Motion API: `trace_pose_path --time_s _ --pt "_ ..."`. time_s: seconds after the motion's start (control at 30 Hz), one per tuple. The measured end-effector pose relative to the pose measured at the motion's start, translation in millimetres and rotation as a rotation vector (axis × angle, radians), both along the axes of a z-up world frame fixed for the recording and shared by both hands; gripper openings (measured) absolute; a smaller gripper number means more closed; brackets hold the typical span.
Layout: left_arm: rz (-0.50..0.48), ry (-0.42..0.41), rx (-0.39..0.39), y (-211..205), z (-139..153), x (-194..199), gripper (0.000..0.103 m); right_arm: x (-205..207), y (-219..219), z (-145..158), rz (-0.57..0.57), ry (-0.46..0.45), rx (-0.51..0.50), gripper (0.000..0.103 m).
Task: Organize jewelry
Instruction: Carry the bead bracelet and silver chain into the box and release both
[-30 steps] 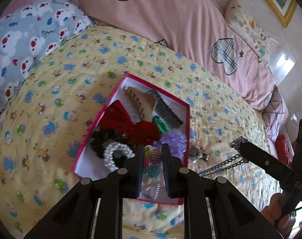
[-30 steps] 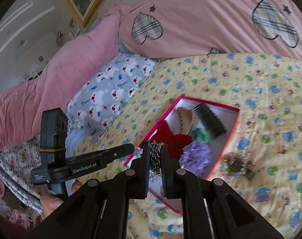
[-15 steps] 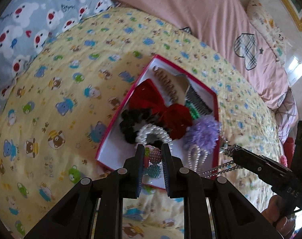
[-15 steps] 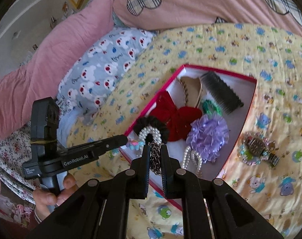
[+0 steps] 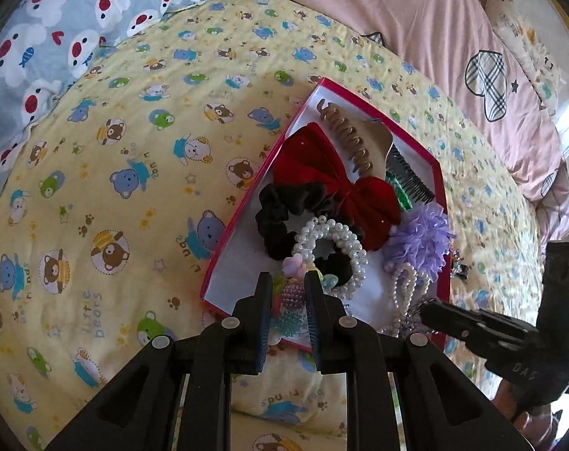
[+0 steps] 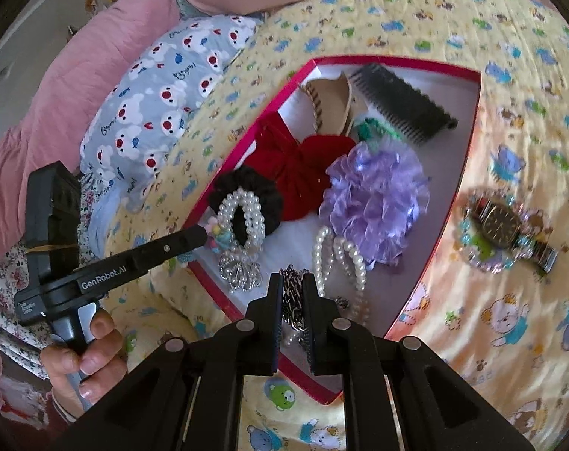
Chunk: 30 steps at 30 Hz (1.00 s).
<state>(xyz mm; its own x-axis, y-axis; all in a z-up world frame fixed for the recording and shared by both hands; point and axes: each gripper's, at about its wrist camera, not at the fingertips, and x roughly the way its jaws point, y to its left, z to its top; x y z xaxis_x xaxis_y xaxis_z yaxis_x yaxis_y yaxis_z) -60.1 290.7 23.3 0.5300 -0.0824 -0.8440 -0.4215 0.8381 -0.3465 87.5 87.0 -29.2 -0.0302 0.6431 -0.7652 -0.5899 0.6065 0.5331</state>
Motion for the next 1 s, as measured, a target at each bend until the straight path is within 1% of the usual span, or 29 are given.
trace_pose_path --time_s 0.37,0.4,0.43,0.47,0.73,0.87,1.0 --pt "-0.001 -0.007 -0.008 0 -1 -5 0.017 -5 24 -7 0.043 0.017 0.001 0.010" --pt "0.000 -0.007 -0.009 0 -1 -6 0.017 -5 25 -9 0.045 0.021 0.001 0.012" --pt "0.001 -0.007 -0.009 0 0 -6 0.017 -5 25 -10 0.045 0.025 0.001 0.014" --pt "0.001 -0.008 -0.008 0 0 -6 0.017 -5 25 -11 0.043 0.025 -0.003 0.014" --pt "0.004 -0.004 -0.012 0 -1 -5 0.018 -1 19 -9 0.026 0.029 0.002 0.014" --pt "0.007 -0.002 -0.013 0 0 -6 0.020 -1 18 -9 0.022 0.028 0.004 0.014" --pt "0.007 0.002 -0.012 0 -1 -6 0.020 -2 16 -7 0.017 0.023 0.006 0.014"
